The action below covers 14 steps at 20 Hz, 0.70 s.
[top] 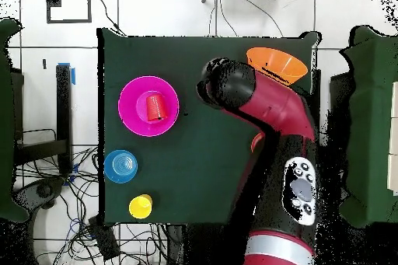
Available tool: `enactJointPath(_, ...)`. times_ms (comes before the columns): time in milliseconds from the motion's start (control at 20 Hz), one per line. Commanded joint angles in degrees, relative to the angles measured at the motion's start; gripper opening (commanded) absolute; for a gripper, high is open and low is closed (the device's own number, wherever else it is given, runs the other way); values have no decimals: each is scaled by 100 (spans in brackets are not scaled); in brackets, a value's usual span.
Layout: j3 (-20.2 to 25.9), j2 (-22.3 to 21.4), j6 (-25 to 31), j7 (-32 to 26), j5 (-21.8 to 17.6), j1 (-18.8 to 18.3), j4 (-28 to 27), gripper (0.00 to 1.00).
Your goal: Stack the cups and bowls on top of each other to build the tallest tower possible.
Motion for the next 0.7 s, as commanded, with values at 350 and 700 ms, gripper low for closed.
enactJointPath(350, 2022, 1188, 438, -2335, -1290, -1143, -1025, 100)
enactJointPath(700, 2427, 1672, 1119, -2628, -1627, -1341, -2009, 100)
